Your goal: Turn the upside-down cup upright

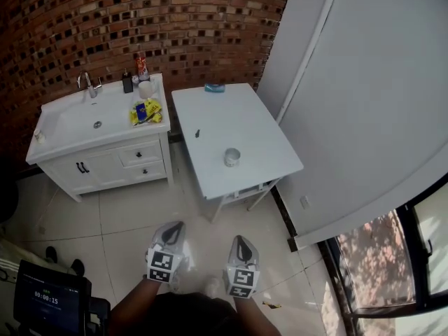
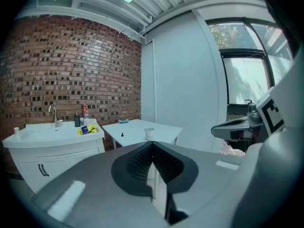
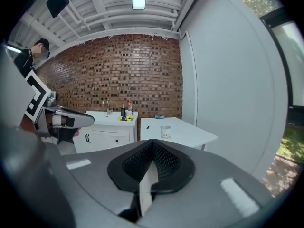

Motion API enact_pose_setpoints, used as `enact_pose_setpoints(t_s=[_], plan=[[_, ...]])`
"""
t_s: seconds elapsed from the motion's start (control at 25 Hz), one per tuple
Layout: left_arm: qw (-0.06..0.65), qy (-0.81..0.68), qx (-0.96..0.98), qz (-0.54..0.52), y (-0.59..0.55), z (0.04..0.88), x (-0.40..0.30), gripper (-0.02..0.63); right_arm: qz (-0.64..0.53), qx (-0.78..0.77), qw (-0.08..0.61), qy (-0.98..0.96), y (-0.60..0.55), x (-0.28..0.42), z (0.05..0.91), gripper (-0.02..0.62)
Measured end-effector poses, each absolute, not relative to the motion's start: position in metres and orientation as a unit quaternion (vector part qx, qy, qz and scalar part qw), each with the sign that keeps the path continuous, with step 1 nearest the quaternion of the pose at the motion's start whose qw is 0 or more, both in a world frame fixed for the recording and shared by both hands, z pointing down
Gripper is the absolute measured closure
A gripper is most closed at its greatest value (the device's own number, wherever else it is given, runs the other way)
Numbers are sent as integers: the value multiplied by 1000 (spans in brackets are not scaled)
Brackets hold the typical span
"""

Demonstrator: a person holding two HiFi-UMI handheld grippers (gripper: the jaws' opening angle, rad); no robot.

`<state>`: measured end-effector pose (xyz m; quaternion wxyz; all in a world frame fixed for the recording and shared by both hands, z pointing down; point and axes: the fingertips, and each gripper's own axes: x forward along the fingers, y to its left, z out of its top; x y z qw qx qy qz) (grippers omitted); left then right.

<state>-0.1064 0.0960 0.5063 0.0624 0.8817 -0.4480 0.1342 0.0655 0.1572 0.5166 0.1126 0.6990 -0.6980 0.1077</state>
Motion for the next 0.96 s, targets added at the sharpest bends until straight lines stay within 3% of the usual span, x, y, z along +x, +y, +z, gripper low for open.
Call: enact_pose_setpoints(t_s=[0.96], plan=[[64,-444,883,137,106,511,-102,611,96,683,104,-716,163,54,510,584]])
